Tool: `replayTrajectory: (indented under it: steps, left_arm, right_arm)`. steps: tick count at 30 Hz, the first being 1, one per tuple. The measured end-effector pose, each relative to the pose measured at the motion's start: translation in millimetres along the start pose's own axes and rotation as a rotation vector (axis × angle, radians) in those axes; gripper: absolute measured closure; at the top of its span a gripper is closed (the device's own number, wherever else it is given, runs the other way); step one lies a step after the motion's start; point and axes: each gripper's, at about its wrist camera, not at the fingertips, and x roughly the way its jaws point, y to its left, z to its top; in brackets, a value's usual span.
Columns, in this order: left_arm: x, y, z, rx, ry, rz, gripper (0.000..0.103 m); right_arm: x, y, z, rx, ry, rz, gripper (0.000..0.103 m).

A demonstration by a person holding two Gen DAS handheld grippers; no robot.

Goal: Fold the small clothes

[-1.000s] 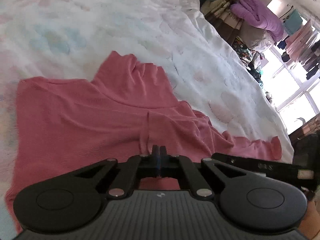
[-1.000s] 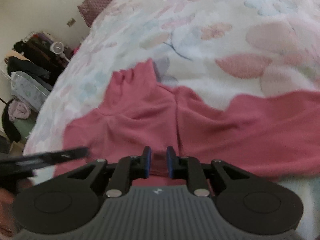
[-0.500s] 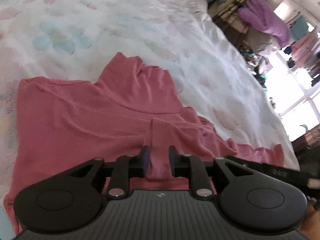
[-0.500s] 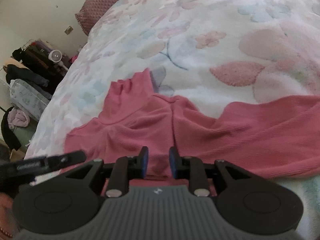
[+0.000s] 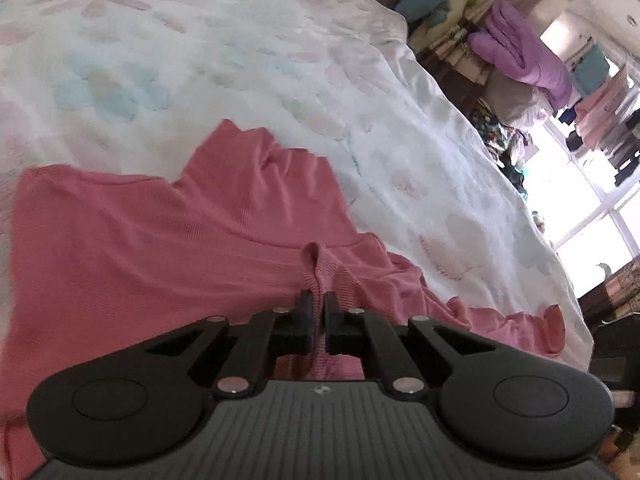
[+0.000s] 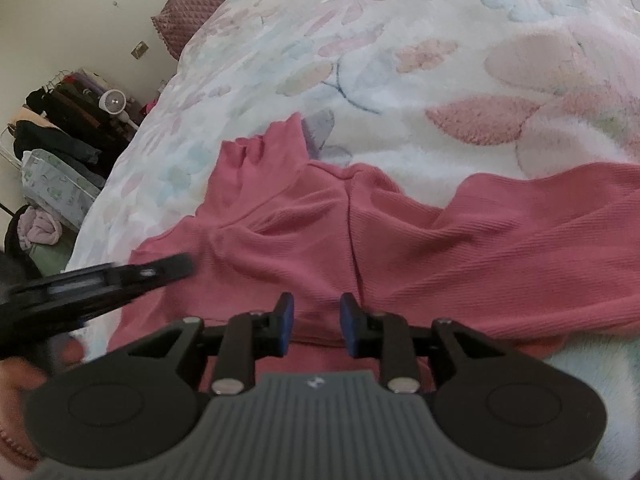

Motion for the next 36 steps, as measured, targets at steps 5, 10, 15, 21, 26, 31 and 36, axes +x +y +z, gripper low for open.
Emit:
replayTrajectory:
  steps: [5,10,15,21,26,31,36]
  left_arm:
    - [18,25,-6,-0.076,0.076,0.042,0.09]
    - [1,13,8,-0.069,0.015,0.038,0.052]
    - [-22,11,22,-0.012,-0.021,0.071,0.049]
    - [-43,18,28,0.049,-0.028,0.128,0.048]
    - [-55,28,28,0.034,-0.035,0.173,0.048]
    - [-62,38,28,-0.012,-0.048,0.204,0.048]
    - [-79,42,27,-0.008,-0.075,0.212,0.048]
  right_arm:
    - [3,-3,1,0.016,0.004,-0.002,0.082]
    - [-26,-9,5,0.01,-0.052,-0.004,0.078]
    - [-105,-74,15,0.083,-0.188,-0.152,0.075]
    - [-194,-191,40,0.172,-0.301,-0.499,0.072]
    - [-227,-291,30,0.482,-0.367,-0.505,0.065]
    - [-215,-323,30,0.556,-0.407,-0.452,0.098]
    - [-220,-268,48,0.377,-0.438,-0.412,0.103]
